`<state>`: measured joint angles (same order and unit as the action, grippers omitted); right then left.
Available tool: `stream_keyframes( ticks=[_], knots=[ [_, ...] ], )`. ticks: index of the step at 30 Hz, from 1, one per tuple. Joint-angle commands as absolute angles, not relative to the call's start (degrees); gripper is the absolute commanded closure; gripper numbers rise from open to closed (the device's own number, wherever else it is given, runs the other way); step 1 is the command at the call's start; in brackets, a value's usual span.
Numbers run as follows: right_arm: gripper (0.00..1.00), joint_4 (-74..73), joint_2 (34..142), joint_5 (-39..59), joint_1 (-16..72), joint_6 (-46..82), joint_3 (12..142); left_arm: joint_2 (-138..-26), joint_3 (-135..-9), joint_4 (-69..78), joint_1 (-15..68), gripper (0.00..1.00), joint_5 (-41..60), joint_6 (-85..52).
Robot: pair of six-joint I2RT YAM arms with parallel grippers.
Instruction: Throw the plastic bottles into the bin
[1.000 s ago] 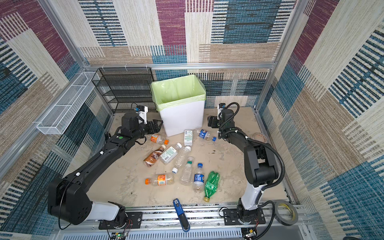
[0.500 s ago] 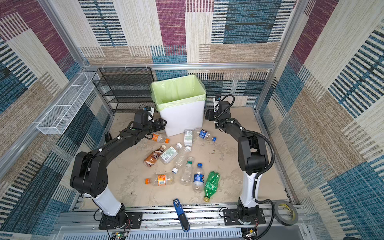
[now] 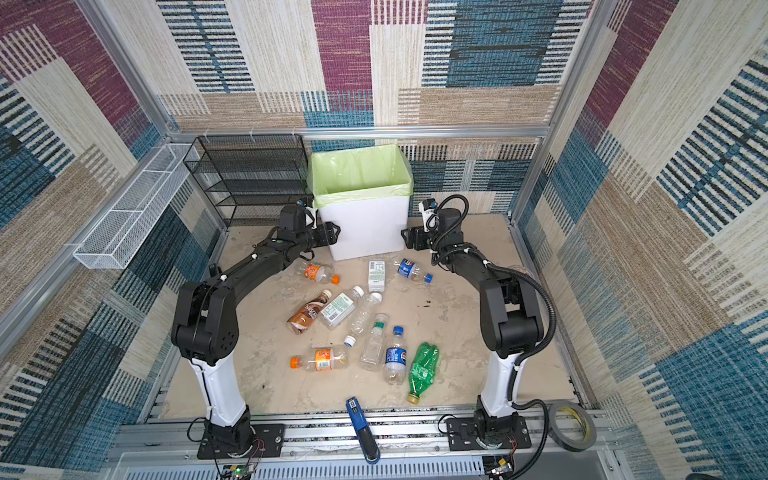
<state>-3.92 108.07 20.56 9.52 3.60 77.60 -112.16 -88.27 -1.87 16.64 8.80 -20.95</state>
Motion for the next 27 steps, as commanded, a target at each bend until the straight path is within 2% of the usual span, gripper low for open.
stream_keyframes(
  ticks=[1,8,11,19,27],
  knots=[
    [0.15,-4.0,106.4,19.2,9.3,0.2,76.5,-112.1,-88.5,-0.3,16.7,0.24,8.2,-18.1],
    [0.16,-0.9,107.4,12.8,6.7,0.6,76.8,-108.3,-84.6,1.2,16.6,0.24,6.9,-17.1],
    [0.16,0.1,110.3,11.6,6.0,0.9,81.3,-107.2,-83.3,1.0,16.6,0.24,6.7,-16.7],
    [0.18,7.3,121.0,13.9,6.4,0.0,98.7,-108.7,-83.9,0.3,16.5,0.25,6.5,-17.4],
    [0.18,4.8,119.2,19.9,9.6,-2.9,97.1,-110.1,-85.4,-0.6,16.3,0.26,6.2,-16.8]
  ],
)
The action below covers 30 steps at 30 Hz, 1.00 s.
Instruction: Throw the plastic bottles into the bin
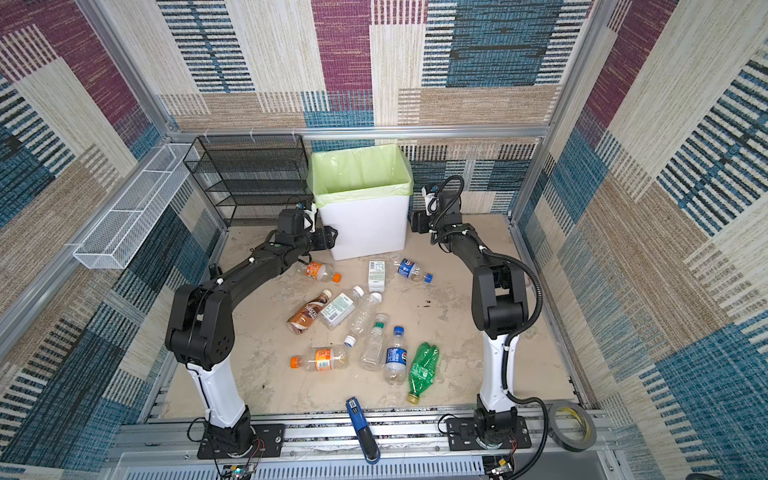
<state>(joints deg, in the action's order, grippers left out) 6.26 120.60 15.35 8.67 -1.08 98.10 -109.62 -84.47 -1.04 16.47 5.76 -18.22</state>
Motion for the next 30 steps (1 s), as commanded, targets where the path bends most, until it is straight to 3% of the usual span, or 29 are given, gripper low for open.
stream_keyframes(
  ticks=[1,10,19,24,30],
  knots=[
    [0.18,4.3,118.6,20.0,9.7,-2.9,96.3,-110.2,-85.4,-0.7,16.2,0.26,6.2,-16.7],
    [0.18,-1.1,110.2,16.8,9.8,-1.5,84.9,-110.7,-85.6,-1.1,16.0,0.26,6.9,-15.9],
    [0.16,7.7,107.3,12.5,8.7,-8.2,78.3,-105.9,-83.5,-2.4,16.0,0.23,4.4,-13.6],
    [0.13,9.7,104.6,13.0,8.7,-11.6,71.8,-101.6,-83.4,-4.7,16.0,0.22,5.0,-12.2],
    [0.12,14.2,106.6,14.5,8.7,-16.9,72.8,-90.6,-75.9,-6.7,16.0,0.19,5.1,-11.6]
  ],
)
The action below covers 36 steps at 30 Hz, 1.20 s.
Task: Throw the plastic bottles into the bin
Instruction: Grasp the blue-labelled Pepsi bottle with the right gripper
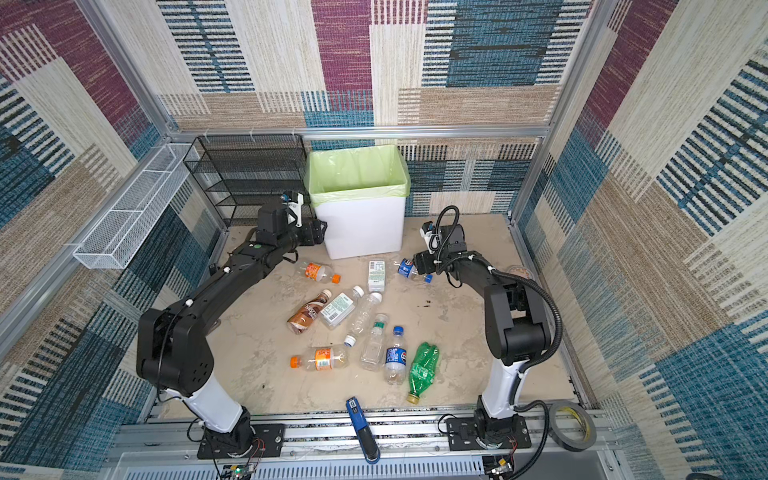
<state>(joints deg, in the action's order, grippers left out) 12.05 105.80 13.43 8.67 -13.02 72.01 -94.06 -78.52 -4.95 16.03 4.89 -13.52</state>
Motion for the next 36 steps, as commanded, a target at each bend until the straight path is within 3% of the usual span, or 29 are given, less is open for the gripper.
stream_keyframes(
  ticks=[1,15,29,36],
  knots=[
    [0.11,14.7,107.0,15.2,8.7,-17.5,73.2,-88.6,-74.7,-7.4,16.0,0.19,5.0,-11.1],
    [0.12,17.6,115.6,14.0,12.9,-22.3,79.9,-68.1,-63.7,-25.5,12.0,0.12,4.7,-8.5],
    [0.46,13.4,110.3,15.6,13.7,-19.2,72.5,-63.6,-58.5,-26.1,7.5,0.11,6.7,-6.2],
    [0.52,3.2,99.4,16.1,13.6,-9.9,60.9,-63.3,-56.7,-24.3,7.4,0.12,8.6,-7.0]
  ],
)
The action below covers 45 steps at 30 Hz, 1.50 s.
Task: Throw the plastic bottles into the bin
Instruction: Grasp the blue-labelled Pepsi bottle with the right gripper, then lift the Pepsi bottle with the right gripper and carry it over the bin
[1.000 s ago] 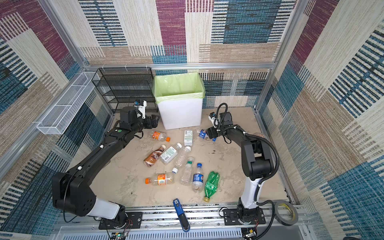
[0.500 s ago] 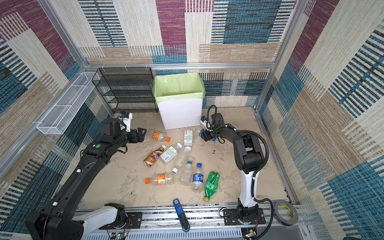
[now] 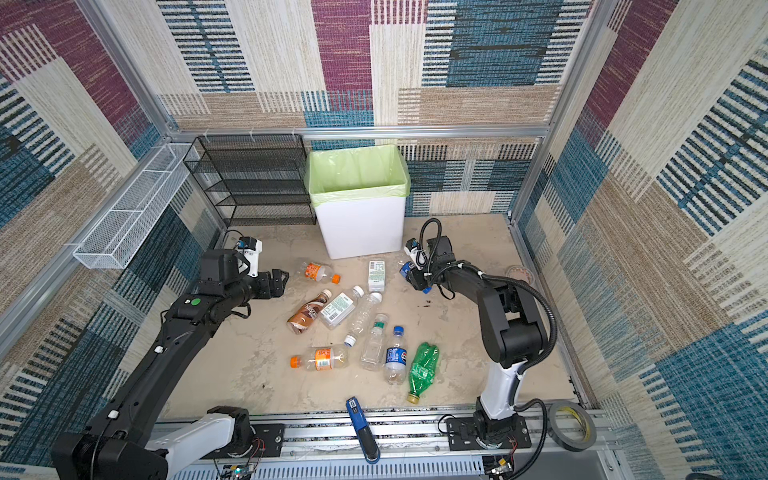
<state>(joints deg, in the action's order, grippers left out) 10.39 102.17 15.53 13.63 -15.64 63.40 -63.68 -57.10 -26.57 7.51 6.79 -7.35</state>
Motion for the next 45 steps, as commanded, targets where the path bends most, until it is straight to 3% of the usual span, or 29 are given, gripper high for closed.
stream_keyframes(
  ticks=[1,17,22,26,29,32,37,40,43,45],
  knots=[
    [0.54,1.5,97.7,16.1,13.5,-8.0,59.4,-63.3,-56.5,-24.1,7.4,0.12,8.9,-7.1],
    [0.51,-33.2,56.0,9.2,13.4,0.0,36.4,-50.9,-46.5,-9.7,7.6,0.13,16.1,-7.0],
    [0.5,-37.5,42.4,5.6,13.5,-4.0,34.5,-46.9,-42.2,-3.0,7.7,0.14,18.2,-7.4],
    [0.46,-41.4,39.0,6.2,13.5,-4.6,37.1,-46.5,-41.6,-1.4,7.7,0.14,17.9,-7.4],
    [0.46,-46.3,43.6,8.8,13.6,-2.4,40.9,-46.4,-41.6,-0.9,7.7,0.14,18.2,-8.0],
    [0.46,-45.0,56.1,14.8,13.8,2.3,52.5,-46.2,-41.5,-0.5,7.7,0.14,17.3,-8.6],
    [0.44,-7.2,91.4,19.1,20.2,0.4,99.1,-49.5,-41.6,-1.9,8.0,0.22,8.2,-18.2],
    [0.37,7.7,104.3,19.1,20.4,-0.2,118.8,-50.5,-40.9,-2.0,8.9,0.22,8.5,-21.3],
    [0.21,12.9,107.0,18.1,20.5,-0.9,124.0,-49.9,-41.2,-5.0,9.7,0.22,6.7,-20.5],
    [0.17,11.6,104.8,16.1,20.2,-1.4,120.7,-49.4,-41.2,-6.4,9.8,0.21,5.4,-19.9]
  ],
)
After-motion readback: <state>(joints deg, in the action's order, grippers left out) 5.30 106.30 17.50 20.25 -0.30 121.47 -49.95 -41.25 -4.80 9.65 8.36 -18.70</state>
